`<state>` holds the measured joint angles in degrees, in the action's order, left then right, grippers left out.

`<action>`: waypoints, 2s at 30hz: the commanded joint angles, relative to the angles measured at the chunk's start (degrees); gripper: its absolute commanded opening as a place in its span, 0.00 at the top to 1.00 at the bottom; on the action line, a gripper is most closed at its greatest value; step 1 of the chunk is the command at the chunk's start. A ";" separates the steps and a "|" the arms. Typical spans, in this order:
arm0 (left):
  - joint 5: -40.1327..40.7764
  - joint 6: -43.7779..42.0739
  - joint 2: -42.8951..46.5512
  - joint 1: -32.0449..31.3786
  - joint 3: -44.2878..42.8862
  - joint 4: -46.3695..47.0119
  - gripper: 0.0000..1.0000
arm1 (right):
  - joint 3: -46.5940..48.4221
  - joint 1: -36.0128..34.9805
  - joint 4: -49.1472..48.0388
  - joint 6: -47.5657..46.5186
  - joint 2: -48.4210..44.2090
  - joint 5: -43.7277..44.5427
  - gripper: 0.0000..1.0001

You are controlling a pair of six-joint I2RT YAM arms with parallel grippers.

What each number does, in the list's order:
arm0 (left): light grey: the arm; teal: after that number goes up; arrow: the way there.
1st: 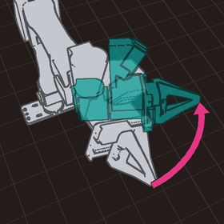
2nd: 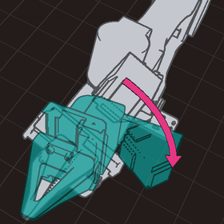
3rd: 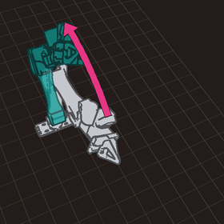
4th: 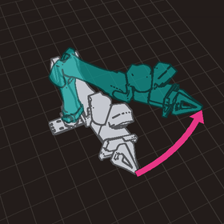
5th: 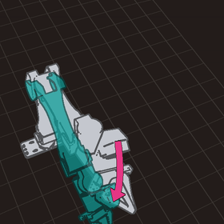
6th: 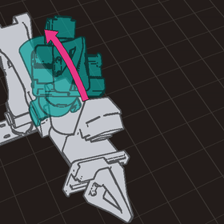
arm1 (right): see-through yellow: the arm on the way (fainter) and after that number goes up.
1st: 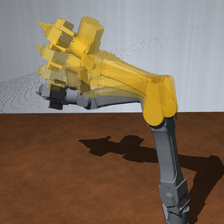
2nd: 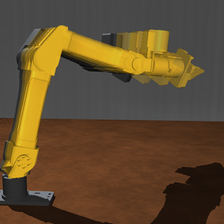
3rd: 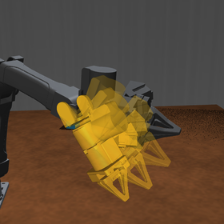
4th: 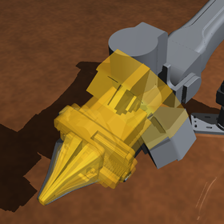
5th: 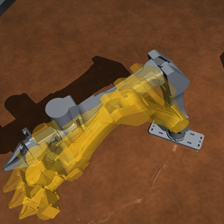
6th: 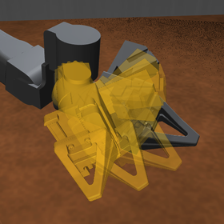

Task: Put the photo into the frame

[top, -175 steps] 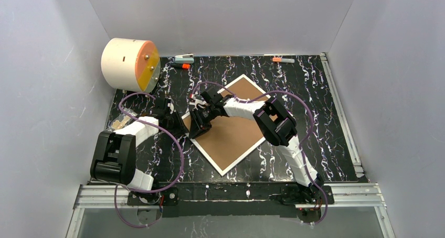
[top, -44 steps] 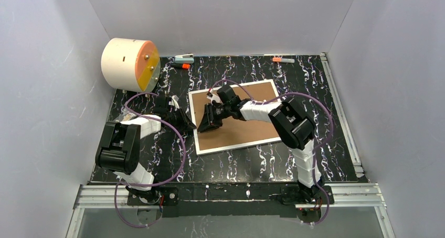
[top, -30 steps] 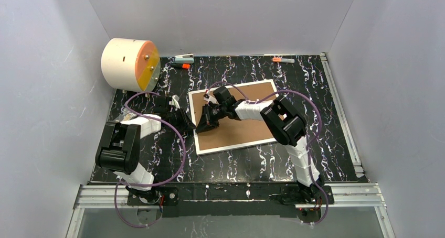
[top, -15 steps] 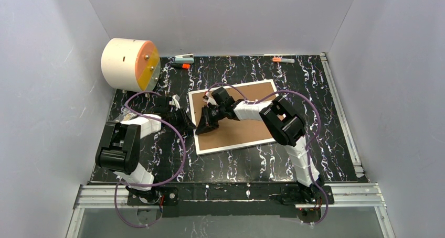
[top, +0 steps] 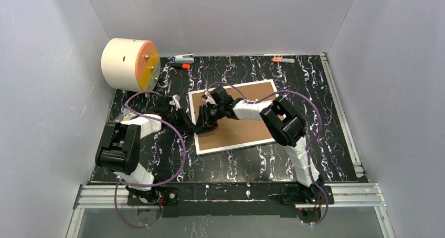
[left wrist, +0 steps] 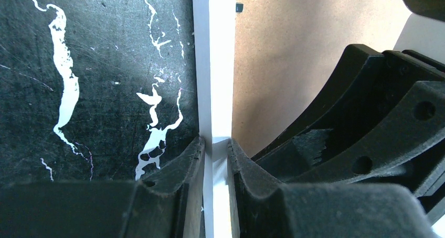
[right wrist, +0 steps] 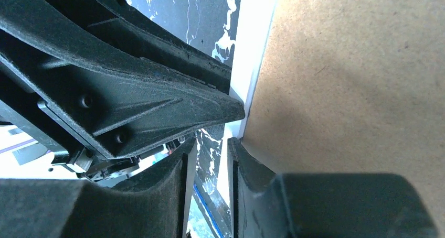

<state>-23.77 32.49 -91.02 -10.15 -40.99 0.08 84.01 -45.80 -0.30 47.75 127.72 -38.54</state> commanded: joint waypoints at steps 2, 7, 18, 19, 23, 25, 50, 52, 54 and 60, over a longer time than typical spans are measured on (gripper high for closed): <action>7.98 -4.01 -1.13 0.13 2.06 -9.80 0.93 | -2.70 1.40 9.50 -4.68 2.98 11.28 0.60; 8.47 -4.19 -1.17 0.13 1.93 -10.01 0.93 | -3.10 1.62 10.19 -5.19 2.98 11.77 0.60; 8.94 -4.36 -1.45 0.13 1.55 -10.30 0.94 | -5.83 2.02 10.25 -6.95 2.58 12.18 0.59; 8.97 -4.36 -1.49 0.13 1.54 -10.35 0.94 | -5.97 2.03 10.31 -6.78 2.61 12.56 0.59; 9.21 -4.24 -1.75 0.18 1.53 -10.34 0.93 | -4.78 2.04 11.35 -5.43 2.80 16.21 0.59; 9.35 -3.82 -1.70 0.13 1.53 -10.27 0.93 | -3.55 2.11 14.14 -4.99 2.53 20.74 0.59; 1.75 -5.87 -12.13 2.35 -13.86 -9.18 0.57 | -7.50 36.01 28.62 -13.01 -28.85 44.88 0.16; 2.49 -5.82 -13.22 2.42 -15.03 -9.64 0.55 | -7.78 38.34 28.94 -13.59 -27.47 44.18 0.14; 2.89 -6.34 -14.06 2.41 -16.11 -10.22 0.53 | -7.10 39.72 29.79 -13.98 -25.27 42.96 0.13; 1.17 -8.78 -17.64 2.38 -20.80 -12.78 0.51 | -5.98 40.70 31.79 -15.17 -18.90 36.23 0.12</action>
<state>-25.65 27.27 -104.60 -8.01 -60.07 -8.21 77.06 -5.32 28.67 34.00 106.19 2.26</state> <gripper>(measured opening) 0.480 0.881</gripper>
